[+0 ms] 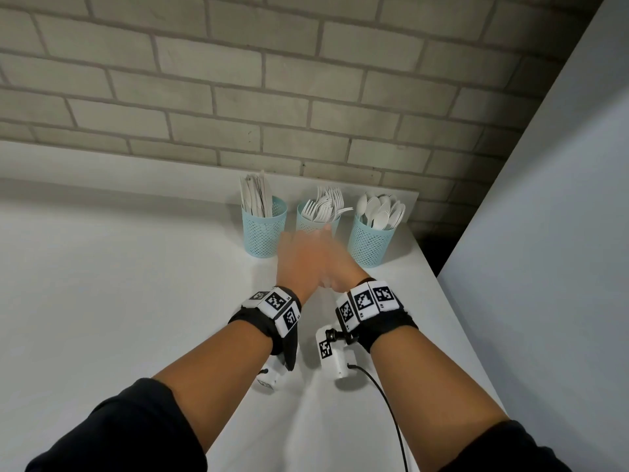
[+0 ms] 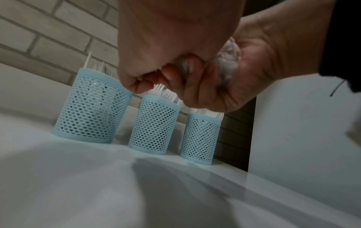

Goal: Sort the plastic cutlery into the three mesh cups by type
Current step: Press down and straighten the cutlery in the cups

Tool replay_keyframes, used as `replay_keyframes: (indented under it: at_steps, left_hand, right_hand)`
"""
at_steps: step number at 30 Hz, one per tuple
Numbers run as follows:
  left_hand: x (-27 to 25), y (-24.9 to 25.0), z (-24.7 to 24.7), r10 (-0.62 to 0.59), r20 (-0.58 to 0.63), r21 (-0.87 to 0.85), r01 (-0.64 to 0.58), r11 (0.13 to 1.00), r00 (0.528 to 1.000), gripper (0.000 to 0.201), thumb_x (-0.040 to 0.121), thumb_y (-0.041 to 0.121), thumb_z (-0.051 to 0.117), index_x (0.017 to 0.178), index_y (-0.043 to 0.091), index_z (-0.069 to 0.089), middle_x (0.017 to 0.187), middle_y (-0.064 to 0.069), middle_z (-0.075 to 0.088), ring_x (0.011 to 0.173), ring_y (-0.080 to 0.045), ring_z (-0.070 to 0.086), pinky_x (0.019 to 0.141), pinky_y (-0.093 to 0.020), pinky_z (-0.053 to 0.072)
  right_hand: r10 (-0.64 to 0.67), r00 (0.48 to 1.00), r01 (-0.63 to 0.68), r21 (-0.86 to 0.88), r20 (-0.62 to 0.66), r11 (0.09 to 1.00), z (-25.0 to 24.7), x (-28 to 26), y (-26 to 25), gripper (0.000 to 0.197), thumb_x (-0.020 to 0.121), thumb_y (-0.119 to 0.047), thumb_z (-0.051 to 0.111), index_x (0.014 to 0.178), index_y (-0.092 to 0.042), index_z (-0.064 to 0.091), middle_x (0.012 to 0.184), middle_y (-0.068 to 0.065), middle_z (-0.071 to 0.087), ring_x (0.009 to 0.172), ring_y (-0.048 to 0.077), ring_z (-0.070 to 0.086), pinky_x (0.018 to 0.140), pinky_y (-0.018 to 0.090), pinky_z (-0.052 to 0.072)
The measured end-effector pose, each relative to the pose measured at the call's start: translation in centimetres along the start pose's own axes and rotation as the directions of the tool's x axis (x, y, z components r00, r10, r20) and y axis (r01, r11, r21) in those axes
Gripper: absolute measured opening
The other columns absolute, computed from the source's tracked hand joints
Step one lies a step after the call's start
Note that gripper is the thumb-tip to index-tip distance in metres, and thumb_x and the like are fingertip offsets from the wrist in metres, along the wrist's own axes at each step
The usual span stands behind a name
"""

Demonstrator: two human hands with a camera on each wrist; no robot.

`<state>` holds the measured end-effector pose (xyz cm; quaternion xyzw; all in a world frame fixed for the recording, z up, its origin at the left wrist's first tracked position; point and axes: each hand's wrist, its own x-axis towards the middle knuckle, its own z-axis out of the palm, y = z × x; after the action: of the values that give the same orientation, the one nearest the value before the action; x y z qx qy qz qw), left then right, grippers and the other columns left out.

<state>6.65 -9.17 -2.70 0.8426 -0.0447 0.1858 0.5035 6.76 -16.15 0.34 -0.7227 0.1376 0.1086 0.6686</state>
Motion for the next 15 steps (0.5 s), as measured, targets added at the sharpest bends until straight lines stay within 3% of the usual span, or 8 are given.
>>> replay_keyframes:
  at_steps: [2,4,7,9,11,13,15]
  left_hand:
    - [0.1,0.2,-0.2,-0.002,0.007,-0.005,0.002,1.000,1.000,0.039,0.100,0.029,0.037,0.090,-0.002,0.057,0.095,-0.012,0.047,0.085,-0.021,0.044,0.075,-0.021,0.030]
    - [0.2,0.4,-0.5,0.007,0.032,0.010,-0.008,1.000,0.999,0.040,0.100,0.032,0.036,0.080,0.002,0.055,0.082,-0.010,0.049,0.075,-0.020,0.044,0.062,-0.021,0.024]
    - [0.3,0.7,-0.8,-0.014,0.078,-0.017,0.015,1.000,0.997,0.048,0.101,0.033,0.034,0.077,-0.001,0.058,0.071,-0.011,0.053,0.068,-0.022,0.047,0.058,-0.026,0.025]
    - [0.3,0.9,-0.9,-0.041,0.071,-0.077,0.047,0.996,0.997,0.050,0.102,0.031,0.032,0.080,-0.004,0.060,0.072,-0.010,0.054,0.069,-0.022,0.048,0.060,-0.027,0.028]
    - [0.4,1.0,-0.8,-0.071,0.015,-0.137,0.072,0.988,0.997,0.044,0.102,0.029,0.033,0.085,-0.002,0.059,0.072,-0.007,0.054,0.071,-0.021,0.048,0.063,-0.026,0.031]
    - [0.3,1.0,-0.7,-0.089,-0.052,-0.185,0.078,0.980,0.995,0.031,0.101,0.028,0.036,0.087,0.004,0.050,0.067,0.000,0.050,0.069,-0.020,0.047,0.060,-0.025,0.030]
    - [0.1,0.8,-0.6,-0.075,-0.075,-0.194,0.059,0.979,0.994,0.024,0.100,0.030,0.040,0.088,0.008,0.043,0.068,0.001,0.051,0.068,-0.022,0.051,0.060,-0.029,0.035]
  right_hand:
    - [-0.076,0.996,0.073,-0.052,-0.048,0.996,0.5,0.5,0.7,0.068,0.096,-0.057,0.010,0.095,-0.013,0.061,0.067,0.003,0.057,0.062,0.013,0.053,0.042,0.018,0.040]
    - [-0.146,0.984,0.126,-0.186,-0.098,0.974,0.7,1.0,0.9,0.071,0.095,-0.060,0.012,0.078,-0.012,0.062,0.064,0.004,0.056,0.065,0.020,0.054,0.054,0.028,0.042]
    - [-0.269,0.952,0.206,-0.348,-0.144,0.915,0.4,0.3,0.7,0.070,0.099,-0.051,0.016,0.086,-0.002,0.065,0.073,0.009,0.061,0.073,0.023,0.056,0.060,0.029,0.041]
    - [-0.335,0.935,0.276,-0.354,-0.117,0.894,0.3,-0.1,0.5,0.067,0.100,-0.047,0.019,0.094,0.001,0.065,0.084,0.014,0.065,0.078,0.022,0.057,0.062,0.029,0.041]
    - [-0.246,0.969,0.227,-0.260,-0.040,0.938,0.3,-0.2,0.2,0.066,0.099,-0.053,0.017,0.109,-0.007,0.063,0.089,0.009,0.065,0.083,0.021,0.059,0.069,0.029,0.046]
    - [-0.013,0.997,0.028,-0.206,0.077,0.978,0.1,-0.7,-0.1,0.071,0.091,-0.067,0.011,0.116,-0.019,0.057,0.093,0.006,0.066,0.088,0.023,0.063,0.069,0.033,0.052]
    - [0.151,0.973,-0.111,-0.218,0.176,0.970,-0.1,-1.3,-0.5,0.072,0.085,-0.074,0.010,0.114,-0.026,0.056,0.099,0.010,0.069,0.089,0.026,0.067,0.064,0.034,0.055]
